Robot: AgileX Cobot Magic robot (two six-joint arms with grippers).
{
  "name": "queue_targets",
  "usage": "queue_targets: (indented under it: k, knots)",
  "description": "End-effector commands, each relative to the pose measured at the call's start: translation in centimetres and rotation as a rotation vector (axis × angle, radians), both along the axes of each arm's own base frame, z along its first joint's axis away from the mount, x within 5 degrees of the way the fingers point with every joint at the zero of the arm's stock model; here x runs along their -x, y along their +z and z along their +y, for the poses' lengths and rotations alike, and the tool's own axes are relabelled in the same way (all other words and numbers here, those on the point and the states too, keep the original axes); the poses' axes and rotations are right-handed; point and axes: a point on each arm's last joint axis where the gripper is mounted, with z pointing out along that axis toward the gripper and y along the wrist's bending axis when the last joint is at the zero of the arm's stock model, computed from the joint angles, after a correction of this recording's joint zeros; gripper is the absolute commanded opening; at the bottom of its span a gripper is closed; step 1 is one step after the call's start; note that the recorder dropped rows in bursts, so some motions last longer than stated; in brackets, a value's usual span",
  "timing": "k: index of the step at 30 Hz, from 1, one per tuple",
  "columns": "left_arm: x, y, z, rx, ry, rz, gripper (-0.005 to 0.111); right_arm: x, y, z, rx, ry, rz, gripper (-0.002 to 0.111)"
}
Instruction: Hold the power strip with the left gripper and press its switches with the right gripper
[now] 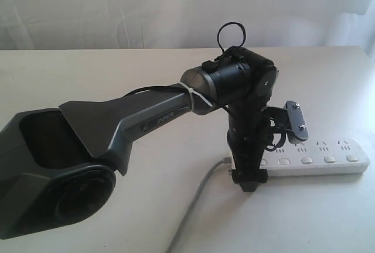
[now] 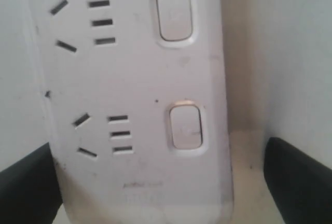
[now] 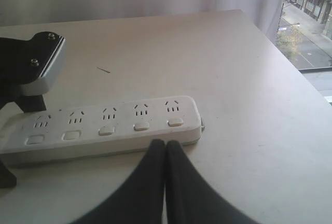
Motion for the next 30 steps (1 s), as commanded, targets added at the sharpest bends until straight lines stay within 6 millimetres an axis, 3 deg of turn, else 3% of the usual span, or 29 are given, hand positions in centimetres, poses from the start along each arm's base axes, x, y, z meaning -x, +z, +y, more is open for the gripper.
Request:
queue_targets:
  k: [1,6,9,13,15,16,18,23,30]
  knots:
    - [0.4,-3.0,0.2,-0.092,-0.002,0.072,0.105,0.0,0.0,0.0,-0.001,-0.002,-0.009,0.000]
    - [0.7,-3.8,-0.3,-0.052,0.002,0.112,0.104,0.0,0.0,0.0,-0.001,-0.002,-0.009,0.000]
    - [0.8,-3.7,-0.4,-0.037,0.011,0.125,0.094,0.0,0.0,0.0,-0.001,-0.002,-0.009,0.000]
    - [0.7,-3.7,-0.4,-0.039,0.017,0.120,0.062,0.0,0.0,0.0,-0.001,-0.002,-0.009,0.000]
    - [0.8,-3.7,-0.3,-0.046,0.017,0.126,0.040,0.0,0.0,0.0,-0.001,-0.002,-0.009,0.000]
    - [0.9,-3.7,-0.3,-0.055,0.016,0.135,0.017,0.0,0.0,0.0,-0.001,-0.002,-0.009,0.000]
    - [1.1,-3.8,0.2,-0.107,-0.016,0.161,0.000,0.0,0.0,0.0,-0.001,-0.002,-0.009,0.000]
    - [0.6,-3.5,1.2,-0.206,-0.007,0.090,0.000,0.0,0.0,0.0,-0.001,-0.002,-0.009,0.000]
    - [0.7,-0.7,1.3,-0.159,0.034,0.059,0.000,0.0,0.0,0.0,-0.001,-0.002,-0.009,0.000]
